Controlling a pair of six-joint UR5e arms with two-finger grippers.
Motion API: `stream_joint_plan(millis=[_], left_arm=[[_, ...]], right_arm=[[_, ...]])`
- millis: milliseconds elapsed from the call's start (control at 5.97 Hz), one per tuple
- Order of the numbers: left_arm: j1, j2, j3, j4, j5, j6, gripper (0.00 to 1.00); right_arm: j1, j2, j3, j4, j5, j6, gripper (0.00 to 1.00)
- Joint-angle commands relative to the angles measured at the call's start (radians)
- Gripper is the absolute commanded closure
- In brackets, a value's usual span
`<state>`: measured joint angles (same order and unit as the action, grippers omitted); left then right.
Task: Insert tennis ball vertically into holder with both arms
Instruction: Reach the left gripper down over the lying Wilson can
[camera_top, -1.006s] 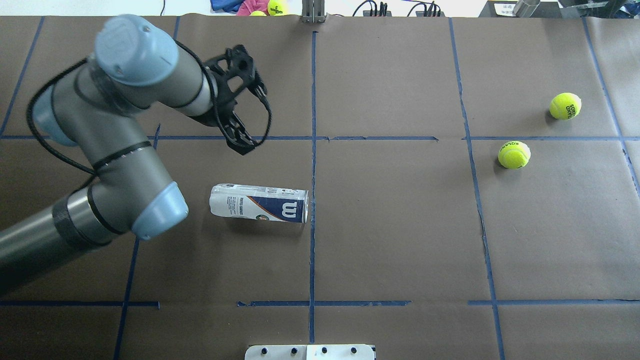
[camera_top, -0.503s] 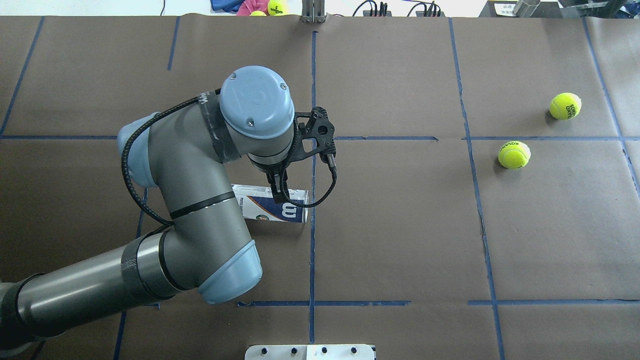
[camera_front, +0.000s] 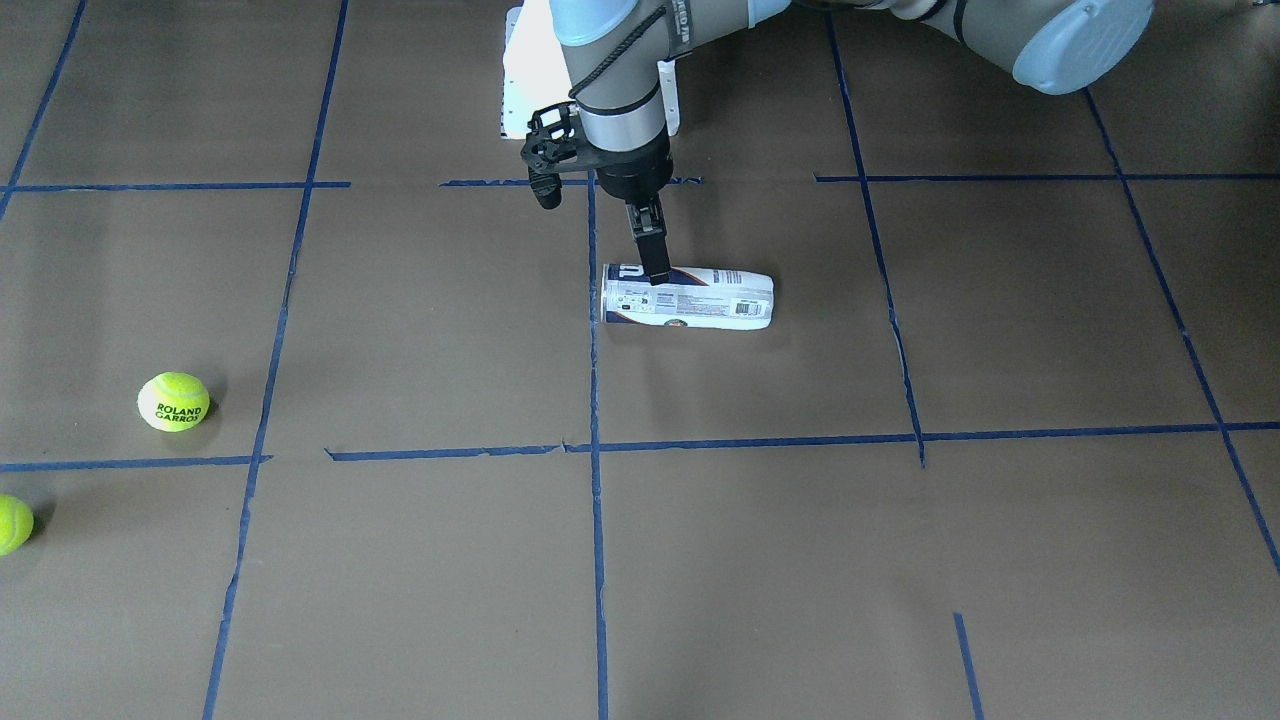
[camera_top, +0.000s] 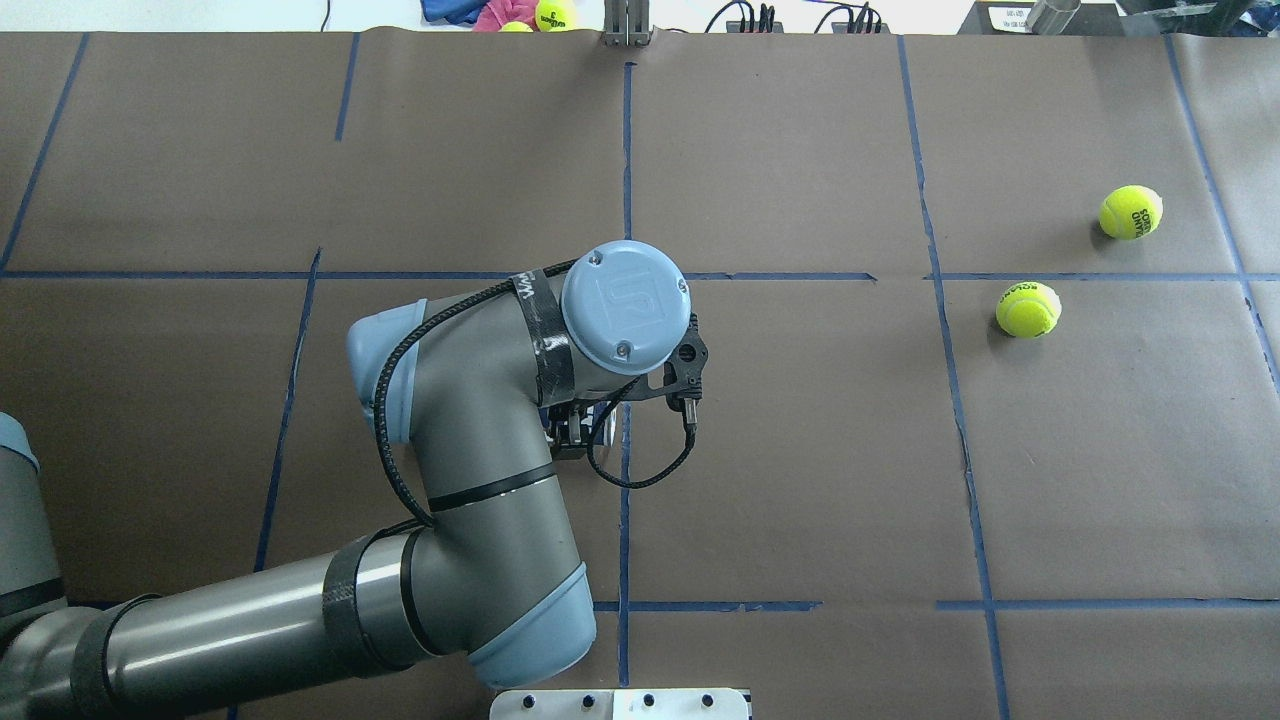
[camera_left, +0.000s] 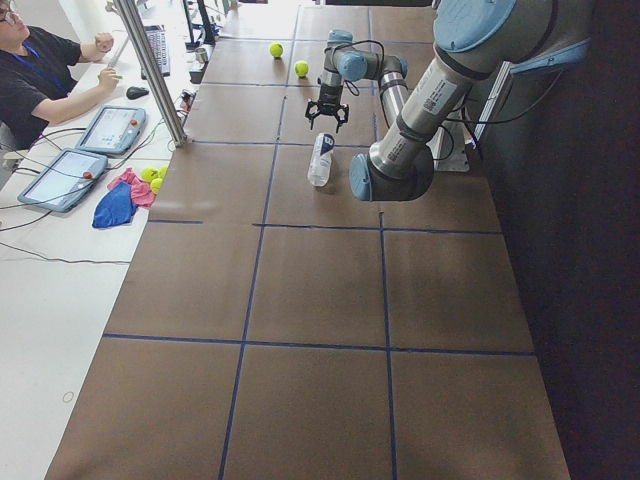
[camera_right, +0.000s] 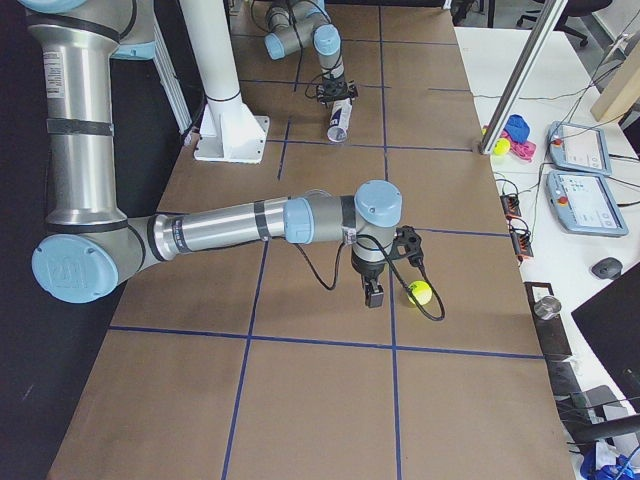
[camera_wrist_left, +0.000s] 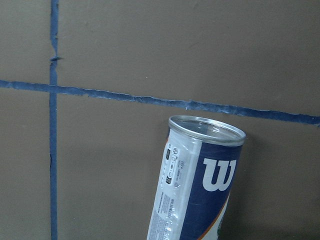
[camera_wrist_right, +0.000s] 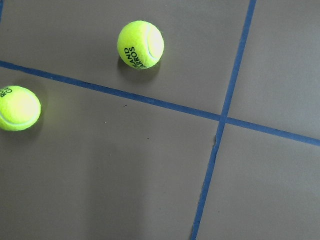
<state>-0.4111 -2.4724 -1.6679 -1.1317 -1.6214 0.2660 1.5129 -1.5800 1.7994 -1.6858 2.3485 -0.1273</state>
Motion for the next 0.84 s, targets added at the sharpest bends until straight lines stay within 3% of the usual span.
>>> stream_joint_plan(millis=[0,335,671], left_arm=[[0.029,0.0,0.034,-0.013,0.008,-0.01,0.0],[0.032,-0.013,0.16,-0.17,0.008,-0.057,0.0],[0.032,-0.011,0.218,-0.222,0.015,-0.073,0.0]], right_arm=[[-0.002,0.0,0.0,0.0,0.0,0.0,0.0],[-0.003,0.0,-0.002,0.0,0.0,0.0,0.0],[-0.003,0.0,-0.003,0.0,0.0,0.0,0.0]])
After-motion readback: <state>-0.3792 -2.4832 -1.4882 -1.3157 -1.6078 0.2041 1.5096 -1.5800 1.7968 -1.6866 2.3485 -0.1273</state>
